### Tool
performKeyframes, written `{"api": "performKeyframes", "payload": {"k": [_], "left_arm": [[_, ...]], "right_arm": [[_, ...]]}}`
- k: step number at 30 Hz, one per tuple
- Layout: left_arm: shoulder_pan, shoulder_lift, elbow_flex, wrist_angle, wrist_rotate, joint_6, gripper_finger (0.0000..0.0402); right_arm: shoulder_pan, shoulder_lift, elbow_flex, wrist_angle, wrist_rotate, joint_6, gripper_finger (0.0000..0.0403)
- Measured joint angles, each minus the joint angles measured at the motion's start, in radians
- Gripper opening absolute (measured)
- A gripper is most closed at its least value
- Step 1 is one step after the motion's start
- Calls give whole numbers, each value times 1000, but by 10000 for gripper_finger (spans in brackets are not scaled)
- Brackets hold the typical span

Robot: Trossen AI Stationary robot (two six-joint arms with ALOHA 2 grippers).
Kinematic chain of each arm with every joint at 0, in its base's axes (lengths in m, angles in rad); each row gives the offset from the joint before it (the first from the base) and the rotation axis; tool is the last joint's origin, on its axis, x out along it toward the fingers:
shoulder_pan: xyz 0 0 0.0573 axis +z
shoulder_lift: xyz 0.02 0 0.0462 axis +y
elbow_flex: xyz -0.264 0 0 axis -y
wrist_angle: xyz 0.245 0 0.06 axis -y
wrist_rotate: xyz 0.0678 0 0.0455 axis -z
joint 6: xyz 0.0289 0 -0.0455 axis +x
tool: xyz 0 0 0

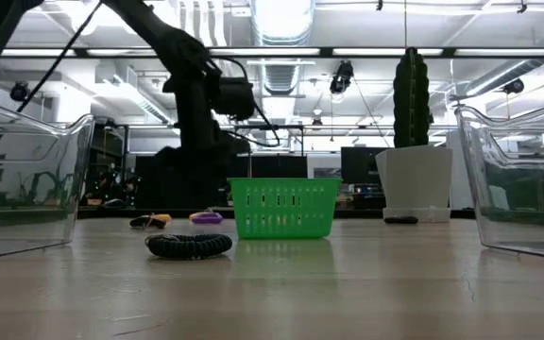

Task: Sort spring keychains
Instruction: Put the purple spring keychain into the right transparent bin

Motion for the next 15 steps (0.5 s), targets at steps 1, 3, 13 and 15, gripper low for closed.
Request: {"api": "performKeyframes", "payload": {"k": [1, 3, 13, 15], "left_arm": [[0, 10, 0, 2, -7, 12, 122], [2, 35, 0, 3, -12, 33, 122], [0, 70, 0, 44, -87, 115, 122], [0, 73, 0, 57, -94, 136, 119]], "right_arm": [[0, 0, 0, 0, 0, 4, 241], [0, 0, 0, 0, 0, 11, 243], [0, 0, 0, 3, 0, 37, 236], [0, 0, 0, 3, 0, 37, 235]]}}
